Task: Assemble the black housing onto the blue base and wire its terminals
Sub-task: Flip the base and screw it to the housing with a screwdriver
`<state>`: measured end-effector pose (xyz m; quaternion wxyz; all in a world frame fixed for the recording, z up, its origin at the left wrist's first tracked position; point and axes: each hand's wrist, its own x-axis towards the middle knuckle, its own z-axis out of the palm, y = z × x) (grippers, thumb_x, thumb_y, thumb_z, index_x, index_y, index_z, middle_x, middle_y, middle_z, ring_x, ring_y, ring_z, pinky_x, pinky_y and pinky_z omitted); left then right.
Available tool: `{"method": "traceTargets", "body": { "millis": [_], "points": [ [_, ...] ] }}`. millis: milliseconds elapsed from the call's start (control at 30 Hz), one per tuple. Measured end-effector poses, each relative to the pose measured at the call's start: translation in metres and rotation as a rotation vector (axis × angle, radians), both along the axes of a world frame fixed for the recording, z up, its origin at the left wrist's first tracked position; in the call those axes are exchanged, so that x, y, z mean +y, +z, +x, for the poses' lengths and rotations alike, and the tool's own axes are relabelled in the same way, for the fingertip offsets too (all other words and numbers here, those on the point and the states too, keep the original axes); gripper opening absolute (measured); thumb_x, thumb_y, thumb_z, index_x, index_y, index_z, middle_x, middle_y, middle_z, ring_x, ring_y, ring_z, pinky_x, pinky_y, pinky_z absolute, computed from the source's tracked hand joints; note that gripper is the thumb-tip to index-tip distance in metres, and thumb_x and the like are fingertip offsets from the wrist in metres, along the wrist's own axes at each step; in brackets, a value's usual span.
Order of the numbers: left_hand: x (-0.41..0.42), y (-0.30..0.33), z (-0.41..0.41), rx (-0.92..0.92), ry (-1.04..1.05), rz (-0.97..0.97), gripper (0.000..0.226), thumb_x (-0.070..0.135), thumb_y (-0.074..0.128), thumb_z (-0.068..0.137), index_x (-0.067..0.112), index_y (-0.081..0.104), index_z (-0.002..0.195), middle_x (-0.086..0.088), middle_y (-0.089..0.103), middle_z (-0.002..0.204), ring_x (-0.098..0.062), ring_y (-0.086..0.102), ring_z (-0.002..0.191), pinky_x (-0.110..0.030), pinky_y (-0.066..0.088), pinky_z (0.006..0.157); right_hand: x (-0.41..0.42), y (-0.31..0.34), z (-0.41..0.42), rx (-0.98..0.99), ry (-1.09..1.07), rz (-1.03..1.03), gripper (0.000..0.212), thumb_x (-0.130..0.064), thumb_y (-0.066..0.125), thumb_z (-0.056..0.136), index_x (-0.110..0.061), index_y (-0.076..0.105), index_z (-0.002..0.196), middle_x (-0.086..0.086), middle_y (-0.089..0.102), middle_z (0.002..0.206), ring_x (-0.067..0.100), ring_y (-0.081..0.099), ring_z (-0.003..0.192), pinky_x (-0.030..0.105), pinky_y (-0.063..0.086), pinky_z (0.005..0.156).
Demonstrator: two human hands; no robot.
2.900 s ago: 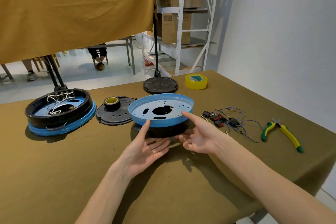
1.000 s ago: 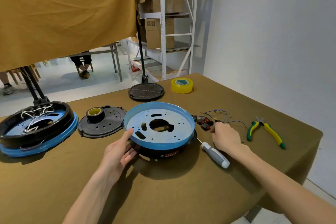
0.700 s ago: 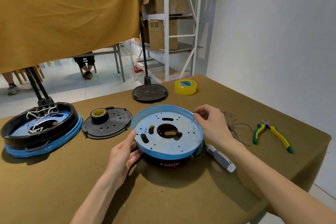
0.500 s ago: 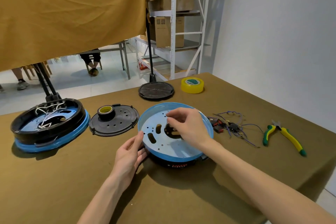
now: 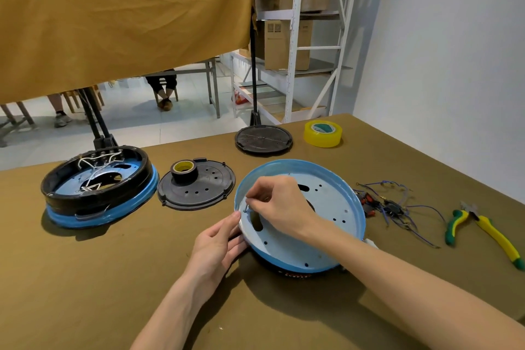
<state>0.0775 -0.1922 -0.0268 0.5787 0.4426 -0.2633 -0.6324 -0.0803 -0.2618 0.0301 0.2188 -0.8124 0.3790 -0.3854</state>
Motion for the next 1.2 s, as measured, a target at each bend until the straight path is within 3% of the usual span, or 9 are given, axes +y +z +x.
{"method": "traceTargets", "body": {
  "millis": [133,300,367,500,667,767,1000,1200],
  "points": [
    [0.002,-0.002,0.003,0.037,-0.032,-0.035,0.05,0.028,0.075,0.086,0.008,0.063,0.13,-0.015,0.075,0.12,-0.03,0.073,0.111,-0.038,0.062,0.087,0.002,0.005,-0.004,-0.053,0.024,-0.058,0.016,-0.005,0.075,0.089,-0.01,0.077,0.103,-0.005,0.075,0.088,0.005,0.071,0.081,0.015,0.057,0.076],
    [0.0,-0.004,0.006,0.046,-0.042,-0.056,0.062,0.025,0.075,0.088,0.008,0.052,0.144,-0.016,0.07,0.13,-0.032,0.068,0.12,-0.051,0.05,0.108,0.0,0.013,-0.017,-0.281,-0.166,-0.105,0.008,-0.006,0.074,0.091,-0.013,0.076,0.096,-0.008,0.073,0.083,0.007,0.069,0.078,0.017,0.056,0.071],
    [-0.001,-0.005,0.007,0.05,-0.037,-0.061,0.077,0.029,0.087,0.079,0.009,0.051,0.145,-0.015,0.069,0.131,-0.032,0.067,0.122,-0.056,0.045,0.113,0.0,0.013,-0.02,-0.326,-0.201,-0.082,0.008,-0.008,0.074,0.091,-0.015,0.075,0.096,-0.01,0.072,0.083,0.009,0.069,0.079,0.019,0.057,0.071],
    [-0.002,-0.004,0.007,0.059,-0.061,-0.09,0.096,0.035,0.089,0.063,0.013,0.049,0.147,-0.015,0.068,0.134,-0.033,0.065,0.124,-0.057,0.042,0.115,0.003,0.011,-0.023,-0.386,-0.192,-0.073,0.009,-0.009,0.074,0.092,-0.017,0.074,0.096,-0.012,0.072,0.083,0.01,0.07,0.079,0.019,0.057,0.069],
    [0.002,-0.001,0.008,0.095,-0.121,-0.137,0.095,0.031,0.089,0.066,0.009,0.046,0.148,-0.02,0.064,0.138,-0.038,0.061,0.129,-0.059,0.037,0.117,0.009,0.008,-0.023,-0.409,-0.161,-0.136,0.01,-0.007,0.075,0.091,-0.016,0.074,0.095,-0.011,0.073,0.083,0.013,0.071,0.078,0.027,0.059,0.07],
    [0.006,0.003,0.008,0.115,-0.153,-0.177,0.107,0.033,0.097,0.058,0.009,0.045,0.148,-0.021,0.062,0.14,-0.04,0.058,0.132,-0.06,0.035,0.118,0.014,0.006,-0.025,-0.4,-0.132,-0.229,0.01,-0.005,0.076,0.09,-0.013,0.073,0.096,-0.008,0.073,0.086,0.015,0.072,0.079,0.031,0.06,0.069],
    [0.012,0.009,0.005,0.137,-0.181,-0.208,0.122,0.037,0.103,0.046,0.009,0.043,0.148,-0.023,0.061,0.14,-0.043,0.053,0.135,-0.06,0.035,0.118,0.024,0.004,-0.032,-0.319,-0.063,-0.422,0.011,-0.007,0.076,0.09,-0.014,0.072,0.097,-0.008,0.072,0.089,0.009,0.07,0.08,0.024,0.057,0.068],
    [0.013,0.01,0.005,0.134,-0.171,-0.229,0.121,0.038,0.103,0.046,0.009,0.044,0.147,-0.026,0.061,0.137,-0.045,0.054,0.131,-0.065,0.029,0.119,0.03,0.005,-0.031,-0.231,0.019,-0.513,0.006,-0.006,0.076,0.091,-0.009,0.075,0.096,-0.004,0.072,0.091,0.006,0.068,0.083,0.02,0.055,0.073]
  ]
}}
